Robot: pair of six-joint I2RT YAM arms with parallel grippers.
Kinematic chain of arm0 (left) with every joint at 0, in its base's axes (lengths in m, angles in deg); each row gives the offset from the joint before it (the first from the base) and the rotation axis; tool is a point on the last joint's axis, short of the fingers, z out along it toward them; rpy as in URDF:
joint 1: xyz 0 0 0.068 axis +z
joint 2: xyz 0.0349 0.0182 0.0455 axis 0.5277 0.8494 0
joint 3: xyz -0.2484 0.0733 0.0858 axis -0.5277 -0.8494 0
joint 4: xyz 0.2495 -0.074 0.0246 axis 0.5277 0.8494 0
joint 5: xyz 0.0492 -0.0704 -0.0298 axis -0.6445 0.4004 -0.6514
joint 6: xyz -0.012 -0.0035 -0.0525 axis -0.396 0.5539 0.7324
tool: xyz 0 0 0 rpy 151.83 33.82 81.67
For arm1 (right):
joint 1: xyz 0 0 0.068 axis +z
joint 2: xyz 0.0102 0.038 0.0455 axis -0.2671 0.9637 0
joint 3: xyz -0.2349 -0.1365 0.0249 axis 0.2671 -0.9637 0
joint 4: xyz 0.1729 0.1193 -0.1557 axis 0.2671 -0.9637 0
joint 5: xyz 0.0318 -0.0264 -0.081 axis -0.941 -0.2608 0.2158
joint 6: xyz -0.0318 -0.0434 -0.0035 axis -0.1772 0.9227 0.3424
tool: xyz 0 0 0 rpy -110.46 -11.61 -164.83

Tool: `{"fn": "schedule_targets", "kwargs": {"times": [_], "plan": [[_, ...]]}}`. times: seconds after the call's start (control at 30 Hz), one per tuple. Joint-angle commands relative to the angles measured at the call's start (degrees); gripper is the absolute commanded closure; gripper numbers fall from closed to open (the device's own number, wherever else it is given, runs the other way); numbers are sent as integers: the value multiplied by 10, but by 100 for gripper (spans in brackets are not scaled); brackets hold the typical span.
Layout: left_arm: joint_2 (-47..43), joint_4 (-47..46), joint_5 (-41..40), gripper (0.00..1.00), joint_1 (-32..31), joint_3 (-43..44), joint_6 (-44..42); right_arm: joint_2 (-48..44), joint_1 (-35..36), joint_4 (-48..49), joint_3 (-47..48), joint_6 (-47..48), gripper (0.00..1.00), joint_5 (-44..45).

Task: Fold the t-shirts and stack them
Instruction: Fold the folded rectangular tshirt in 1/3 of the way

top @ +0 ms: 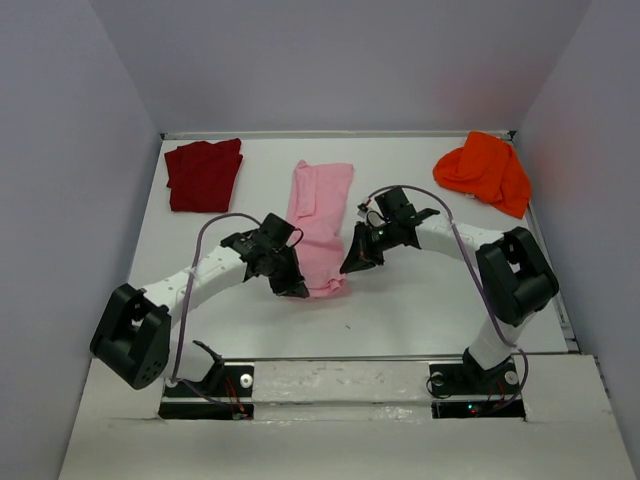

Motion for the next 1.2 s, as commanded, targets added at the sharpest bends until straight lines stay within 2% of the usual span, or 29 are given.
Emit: {"fn": "schedule_targets", "kwargs": {"times": [0.0, 0.5, 1.17], "plan": [[0, 14, 0, 100, 14, 29, -23, 15, -18, -12, 54, 21, 100, -7], [66, 2, 2, 100, 110, 84, -81, 75, -42, -31, 107, 48, 100, -4], [107, -31, 11, 100, 119, 59, -111, 174, -52, -27, 192, 57, 100, 6]]}}
